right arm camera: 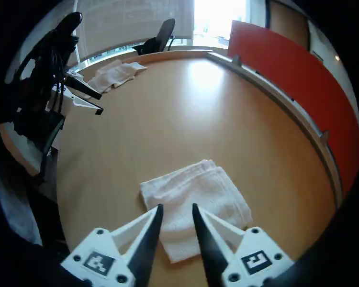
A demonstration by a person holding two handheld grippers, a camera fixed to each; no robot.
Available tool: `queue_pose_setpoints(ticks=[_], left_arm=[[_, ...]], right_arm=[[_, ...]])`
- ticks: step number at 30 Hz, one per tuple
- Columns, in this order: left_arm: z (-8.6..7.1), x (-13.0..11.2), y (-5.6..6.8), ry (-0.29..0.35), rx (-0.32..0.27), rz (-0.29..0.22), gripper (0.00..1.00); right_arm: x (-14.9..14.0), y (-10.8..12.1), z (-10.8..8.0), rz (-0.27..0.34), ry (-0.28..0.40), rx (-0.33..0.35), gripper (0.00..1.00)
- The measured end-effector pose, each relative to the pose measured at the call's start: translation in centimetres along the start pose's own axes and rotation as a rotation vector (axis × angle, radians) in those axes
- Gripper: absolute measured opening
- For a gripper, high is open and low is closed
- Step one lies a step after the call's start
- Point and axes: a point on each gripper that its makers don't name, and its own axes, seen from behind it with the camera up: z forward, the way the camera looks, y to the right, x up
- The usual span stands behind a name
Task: Fold towel
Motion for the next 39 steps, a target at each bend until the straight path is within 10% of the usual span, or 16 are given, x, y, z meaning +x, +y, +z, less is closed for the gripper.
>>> queue_pose_setpoints(ticks=[2, 39], left_arm=[[0.0, 0.0, 0.1, 0.0, 0.0, 0.0, 0.92], [-0.2, 0.6, 1.1, 0.005, -0.01, 0.011, 0.92]], right_arm=[[-0.1, 0.3, -0.1, 0.006, 0.001, -0.01, 0.73], [-9.6, 0.2, -1.0, 0.122, -0.11, -0.057, 0.72]])
